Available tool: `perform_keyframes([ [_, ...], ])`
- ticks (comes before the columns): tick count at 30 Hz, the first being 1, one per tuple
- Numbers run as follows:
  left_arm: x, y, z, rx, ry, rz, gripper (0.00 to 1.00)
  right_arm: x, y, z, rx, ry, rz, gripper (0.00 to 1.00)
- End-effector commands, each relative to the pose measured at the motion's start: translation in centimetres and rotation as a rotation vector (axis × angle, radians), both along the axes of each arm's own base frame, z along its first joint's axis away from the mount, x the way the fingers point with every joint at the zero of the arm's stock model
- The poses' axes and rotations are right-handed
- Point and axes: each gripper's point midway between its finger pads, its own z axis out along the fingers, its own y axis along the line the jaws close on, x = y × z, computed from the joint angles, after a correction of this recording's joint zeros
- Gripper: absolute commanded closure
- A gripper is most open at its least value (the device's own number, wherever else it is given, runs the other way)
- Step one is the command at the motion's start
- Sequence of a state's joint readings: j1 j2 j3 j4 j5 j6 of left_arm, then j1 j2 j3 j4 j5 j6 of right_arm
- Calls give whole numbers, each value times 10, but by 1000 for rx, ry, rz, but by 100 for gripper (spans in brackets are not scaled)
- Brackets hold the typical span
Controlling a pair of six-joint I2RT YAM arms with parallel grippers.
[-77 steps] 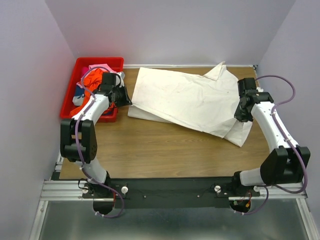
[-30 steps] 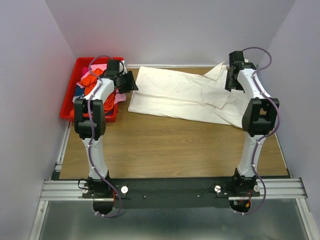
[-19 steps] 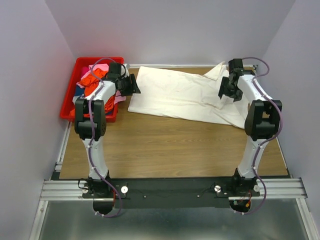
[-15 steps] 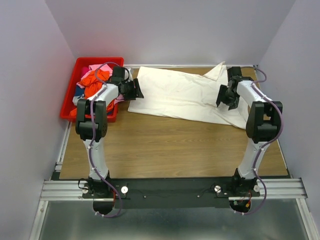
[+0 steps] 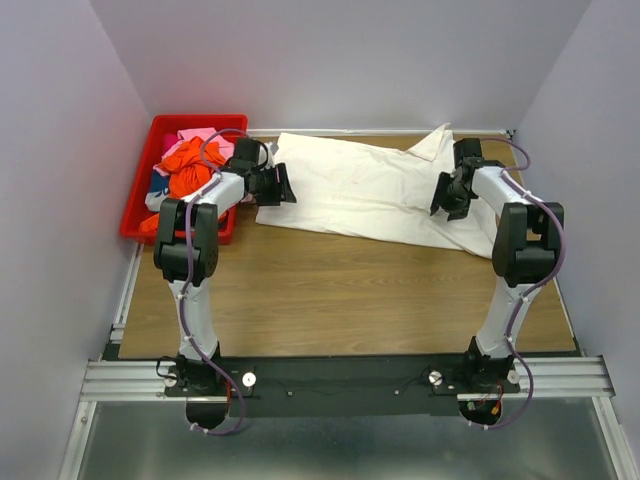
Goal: Fold and stack the t-shirts
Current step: Fold the tshirt
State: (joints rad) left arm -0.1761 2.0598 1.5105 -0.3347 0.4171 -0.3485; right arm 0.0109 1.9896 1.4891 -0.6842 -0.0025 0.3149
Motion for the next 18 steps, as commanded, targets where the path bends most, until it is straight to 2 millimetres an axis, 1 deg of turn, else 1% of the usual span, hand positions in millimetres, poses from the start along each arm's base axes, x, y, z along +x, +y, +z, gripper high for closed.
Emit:
perform_keyframes([
  [1, -1, 1, 14, -11, -37, -12, 37, 22, 2, 1, 26, -49, 2, 43],
  [3, -3, 1, 11, -6, -32, -11, 38, 23, 3, 1, 30, -49, 0, 48],
  [7, -5, 4, 4, 13, -28, -5, 38, 28, 3, 8, 32, -71, 7, 58],
  [8, -7, 5, 1, 17, -20, -5, 38, 28, 3, 8, 34, -69, 8, 66],
  [12, -10, 7, -7, 25, -8, -3, 38, 28, 6, 5, 48, -64, 14, 83],
  [15, -11, 8, -9, 34, -5, -3, 38, 29, 8, 6, 60, -66, 14, 87],
  [18, -13, 9, -11, 41, 0, -3, 38, 27, 9, 7, 60, -64, 24, 86],
])
